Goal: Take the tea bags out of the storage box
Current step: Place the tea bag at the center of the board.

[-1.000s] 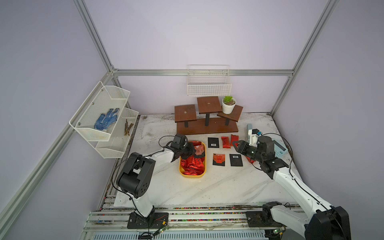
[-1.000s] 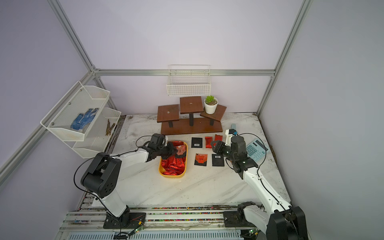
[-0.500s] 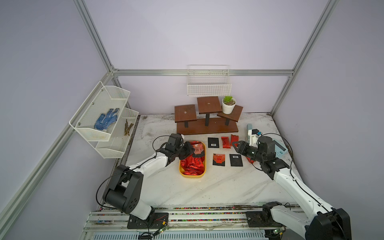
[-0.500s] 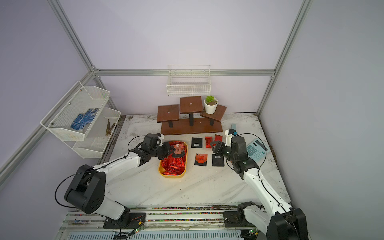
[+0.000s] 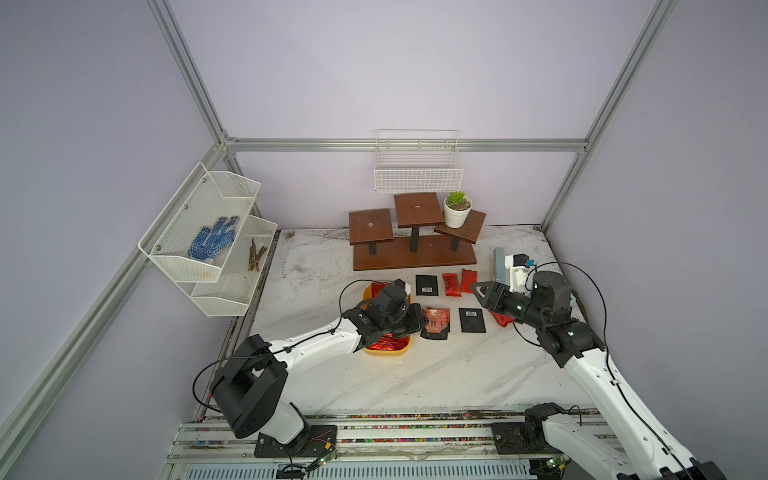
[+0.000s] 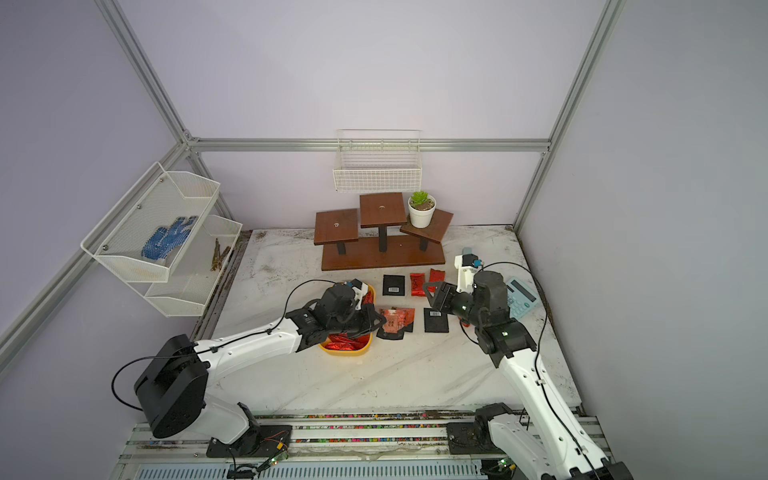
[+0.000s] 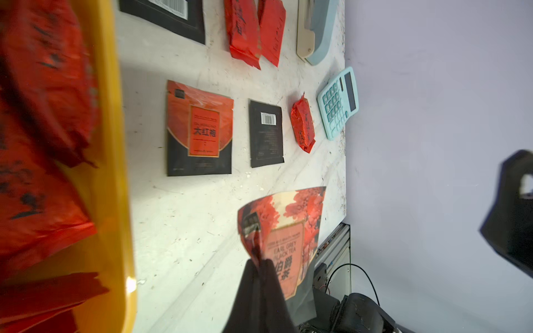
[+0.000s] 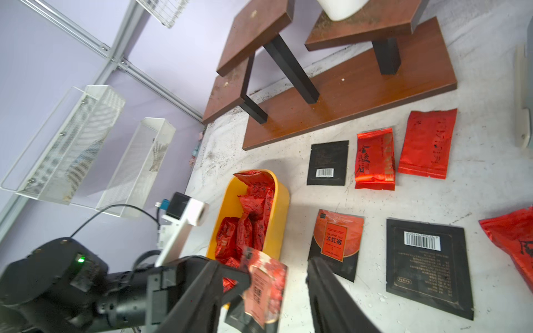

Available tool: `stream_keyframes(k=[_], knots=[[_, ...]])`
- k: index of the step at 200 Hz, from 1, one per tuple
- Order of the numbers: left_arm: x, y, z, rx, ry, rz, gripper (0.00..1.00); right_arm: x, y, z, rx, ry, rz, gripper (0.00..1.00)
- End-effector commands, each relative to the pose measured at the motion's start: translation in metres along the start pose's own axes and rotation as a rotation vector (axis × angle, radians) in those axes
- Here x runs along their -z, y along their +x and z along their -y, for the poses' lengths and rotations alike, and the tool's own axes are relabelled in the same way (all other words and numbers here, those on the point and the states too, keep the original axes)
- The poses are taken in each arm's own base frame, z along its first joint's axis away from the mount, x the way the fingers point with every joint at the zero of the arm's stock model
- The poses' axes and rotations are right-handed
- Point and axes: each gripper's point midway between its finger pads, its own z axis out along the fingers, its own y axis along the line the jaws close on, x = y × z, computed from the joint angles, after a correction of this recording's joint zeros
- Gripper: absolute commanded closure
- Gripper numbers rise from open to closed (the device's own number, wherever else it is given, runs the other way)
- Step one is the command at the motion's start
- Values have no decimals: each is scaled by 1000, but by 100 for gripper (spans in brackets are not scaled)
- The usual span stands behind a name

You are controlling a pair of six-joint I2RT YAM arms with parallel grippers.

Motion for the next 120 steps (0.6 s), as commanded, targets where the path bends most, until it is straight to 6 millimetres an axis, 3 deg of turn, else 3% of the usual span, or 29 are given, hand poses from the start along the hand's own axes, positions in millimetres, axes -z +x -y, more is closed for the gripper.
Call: stream_keyframes(k=[1, 40, 72, 107, 120], knots=[[-22, 2, 27, -11, 28, 42, 100, 21, -3, -15, 17, -14, 6, 46], [-82, 40, 34, -38, 1, -26, 100, 42, -1, -28, 5, -45, 22, 46], [-124, 63, 26, -44, -40, -56, 100, 55, 7, -32, -4, -63, 23, 46], [-146, 76, 22, -58, -73, -58, 100, 68, 20, -33, -5, -75, 14, 45], [-148, 81, 21, -62, -86, -51, 94, 72, 26, -32, -3, -76, 9, 45]])
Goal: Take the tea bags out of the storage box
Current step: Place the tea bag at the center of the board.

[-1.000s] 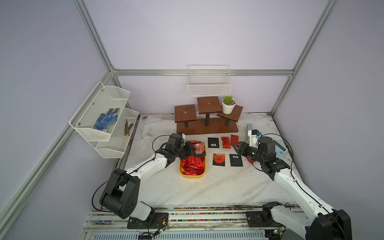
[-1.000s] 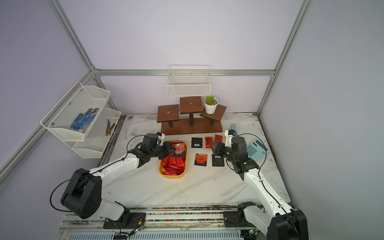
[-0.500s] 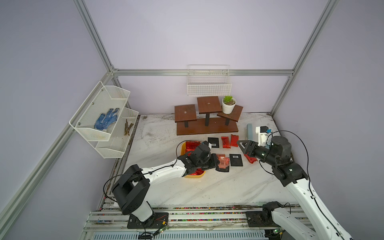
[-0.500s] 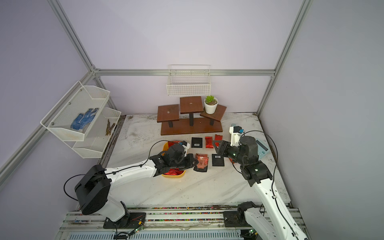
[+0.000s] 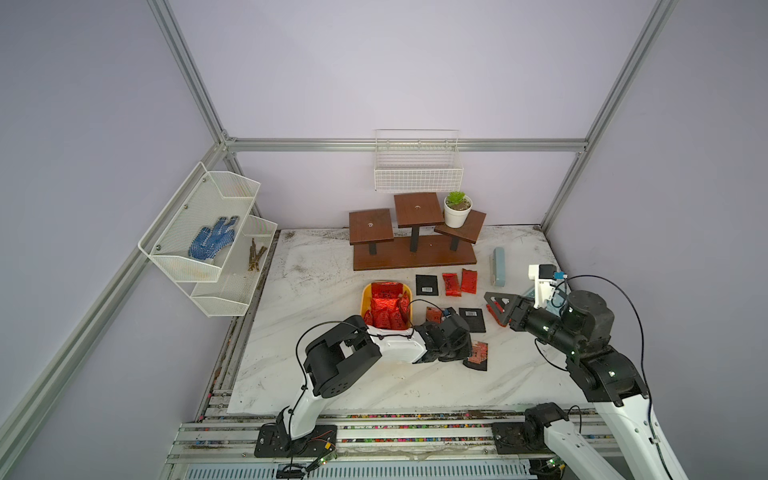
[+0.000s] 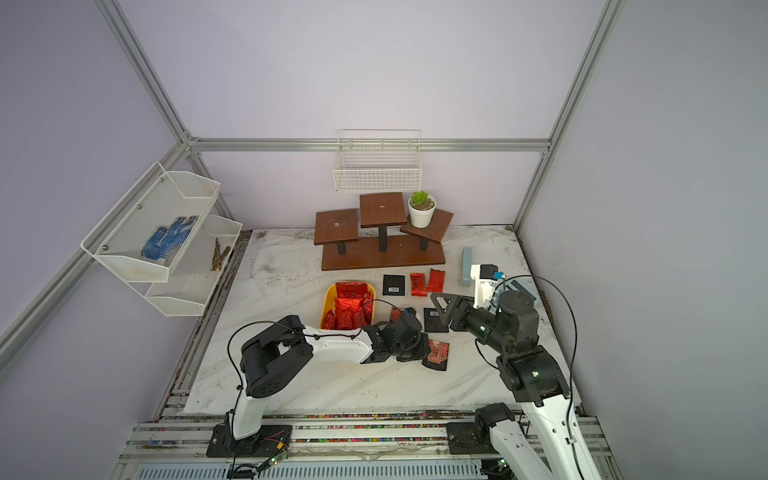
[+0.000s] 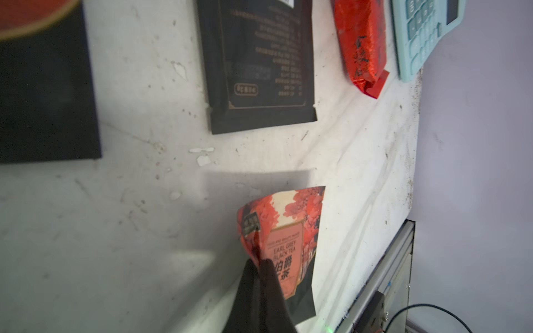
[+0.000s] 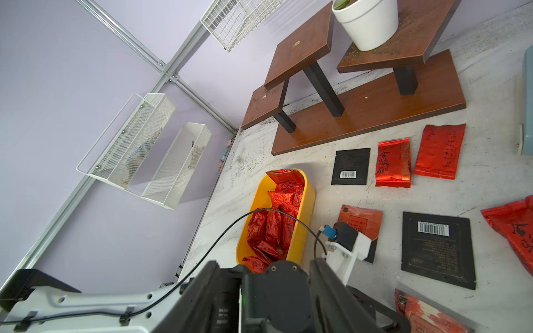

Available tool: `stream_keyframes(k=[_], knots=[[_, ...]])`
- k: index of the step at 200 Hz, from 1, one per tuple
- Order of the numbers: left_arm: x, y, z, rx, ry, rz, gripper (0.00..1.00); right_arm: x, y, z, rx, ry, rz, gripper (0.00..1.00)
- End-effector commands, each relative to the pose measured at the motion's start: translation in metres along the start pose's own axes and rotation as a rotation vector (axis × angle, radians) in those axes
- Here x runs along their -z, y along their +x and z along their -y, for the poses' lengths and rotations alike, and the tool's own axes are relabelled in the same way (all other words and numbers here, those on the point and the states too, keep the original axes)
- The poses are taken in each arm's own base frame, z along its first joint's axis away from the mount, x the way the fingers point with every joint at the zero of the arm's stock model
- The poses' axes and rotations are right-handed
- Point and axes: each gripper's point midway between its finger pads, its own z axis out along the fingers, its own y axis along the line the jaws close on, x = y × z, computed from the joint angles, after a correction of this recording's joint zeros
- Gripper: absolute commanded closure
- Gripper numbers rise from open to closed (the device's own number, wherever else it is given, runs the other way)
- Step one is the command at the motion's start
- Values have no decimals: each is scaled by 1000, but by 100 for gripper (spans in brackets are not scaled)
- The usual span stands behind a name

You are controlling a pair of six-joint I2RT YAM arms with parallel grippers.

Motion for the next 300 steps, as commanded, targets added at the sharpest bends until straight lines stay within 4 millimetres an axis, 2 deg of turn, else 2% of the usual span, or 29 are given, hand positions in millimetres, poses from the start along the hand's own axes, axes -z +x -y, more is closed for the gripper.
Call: stream_keyframes(k=[1, 11, 27, 37, 61, 94, 117, 150, 172, 183, 185, 198, 217, 244, 264, 284, 300], knots=[[2, -11, 24, -1, 36, 72, 94, 6, 17, 4, -19, 2, -43, 45], [0, -9, 24, 1, 32, 77, 85, 9, 21, 4, -16, 2, -48, 45], [-2, -7, 23, 6, 25, 75, 62, 12, 25, 5, -8, 7, -55, 44], [-2, -5, 24, 1, 18, 75, 53, 13, 25, 5, -4, 8, -57, 44], [11, -9, 29, -14, 5, 98, 44, 13, 24, 6, 0, 19, -53, 43], [49, -22, 42, -66, -6, 157, 40, 5, 20, 10, -2, 33, -55, 42], [84, -27, 40, -79, -14, 209, 39, 1, 14, 16, 15, 70, -44, 42], [137, -26, 20, -98, -59, 268, 39, -5, 17, 27, 21, 98, -49, 41], [174, -24, 8, -117, -86, 298, 38, -22, 36, 41, -11, 100, -121, 42], [189, -22, -6, -122, -116, 307, 36, -33, 48, 48, -38, 88, -171, 46], [199, -23, -3, -120, -104, 321, 35, -35, 50, 49, -43, 86, -179, 46], [220, -20, -19, -116, -138, 336, 35, -46, 63, 51, -67, 73, -230, 49], [248, -15, -42, -108, -180, 348, 34, -55, 72, 48, -64, 69, -247, 50], [297, -18, -68, -78, -220, 435, 32, -67, 77, 35, -54, 40, -257, 50], [343, -28, -78, -21, -251, 495, 31, -80, 78, 25, -39, 28, -292, 49], [391, -38, -75, 37, -252, 528, 29, -94, 70, 14, -17, 26, -324, 49], [413, -41, -84, 76, -314, 537, 26, -109, 68, 1, 15, -6, -361, 48]])
